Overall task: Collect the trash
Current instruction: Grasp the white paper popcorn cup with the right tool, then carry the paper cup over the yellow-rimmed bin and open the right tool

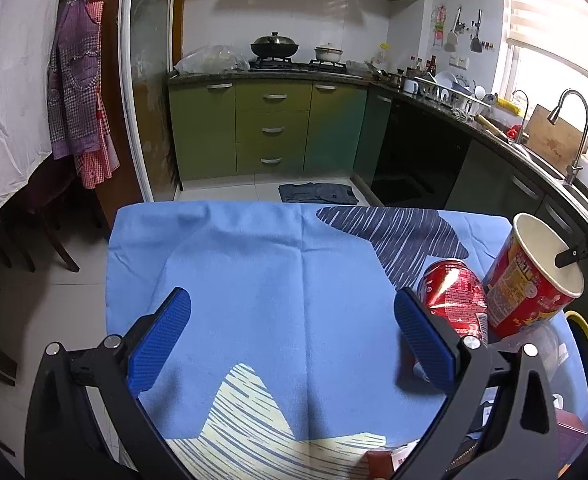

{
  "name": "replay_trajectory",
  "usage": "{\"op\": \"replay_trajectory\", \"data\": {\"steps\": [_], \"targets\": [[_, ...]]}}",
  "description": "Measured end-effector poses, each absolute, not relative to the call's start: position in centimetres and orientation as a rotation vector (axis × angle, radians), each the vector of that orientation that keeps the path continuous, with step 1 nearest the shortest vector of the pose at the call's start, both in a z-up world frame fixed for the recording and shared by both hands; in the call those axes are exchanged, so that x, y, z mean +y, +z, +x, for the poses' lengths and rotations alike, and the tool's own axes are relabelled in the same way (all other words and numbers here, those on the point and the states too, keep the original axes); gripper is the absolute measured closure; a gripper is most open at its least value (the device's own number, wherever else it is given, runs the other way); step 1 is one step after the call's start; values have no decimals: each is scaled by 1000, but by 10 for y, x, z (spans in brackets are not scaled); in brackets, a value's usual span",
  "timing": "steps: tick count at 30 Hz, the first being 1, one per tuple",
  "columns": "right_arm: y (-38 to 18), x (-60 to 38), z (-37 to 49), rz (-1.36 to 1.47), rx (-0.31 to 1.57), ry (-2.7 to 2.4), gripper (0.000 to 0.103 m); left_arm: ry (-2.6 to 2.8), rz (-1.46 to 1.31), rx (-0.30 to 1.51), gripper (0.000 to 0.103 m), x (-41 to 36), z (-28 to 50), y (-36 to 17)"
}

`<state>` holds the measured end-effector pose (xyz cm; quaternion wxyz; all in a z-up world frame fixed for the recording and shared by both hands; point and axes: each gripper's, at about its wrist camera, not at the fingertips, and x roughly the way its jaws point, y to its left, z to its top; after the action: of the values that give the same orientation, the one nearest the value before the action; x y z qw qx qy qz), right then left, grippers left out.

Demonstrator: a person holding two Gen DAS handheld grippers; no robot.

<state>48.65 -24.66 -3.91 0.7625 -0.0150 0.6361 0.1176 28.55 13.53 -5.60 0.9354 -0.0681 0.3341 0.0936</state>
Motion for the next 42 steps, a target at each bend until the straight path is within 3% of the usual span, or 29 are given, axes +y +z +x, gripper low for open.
{"op": "replay_trajectory", "data": {"steps": [14,23,30,36,42], "targets": [[-9,-287,475,66,1326,258,98,198,-139,670,6,136,283,-53],[22,-445,419,239,1248,83,98,194,-129,667,6,131,281,-54],[-56,-549,380,348,1323,-89,98,182,-111,667,6,125,279,-54],[-144,-565,384,381,1398,-123,98,169,-100,670,6,121,279,-54],[-197,-553,395,362,1447,-141,98,171,-102,667,6,123,278,-53]]}}
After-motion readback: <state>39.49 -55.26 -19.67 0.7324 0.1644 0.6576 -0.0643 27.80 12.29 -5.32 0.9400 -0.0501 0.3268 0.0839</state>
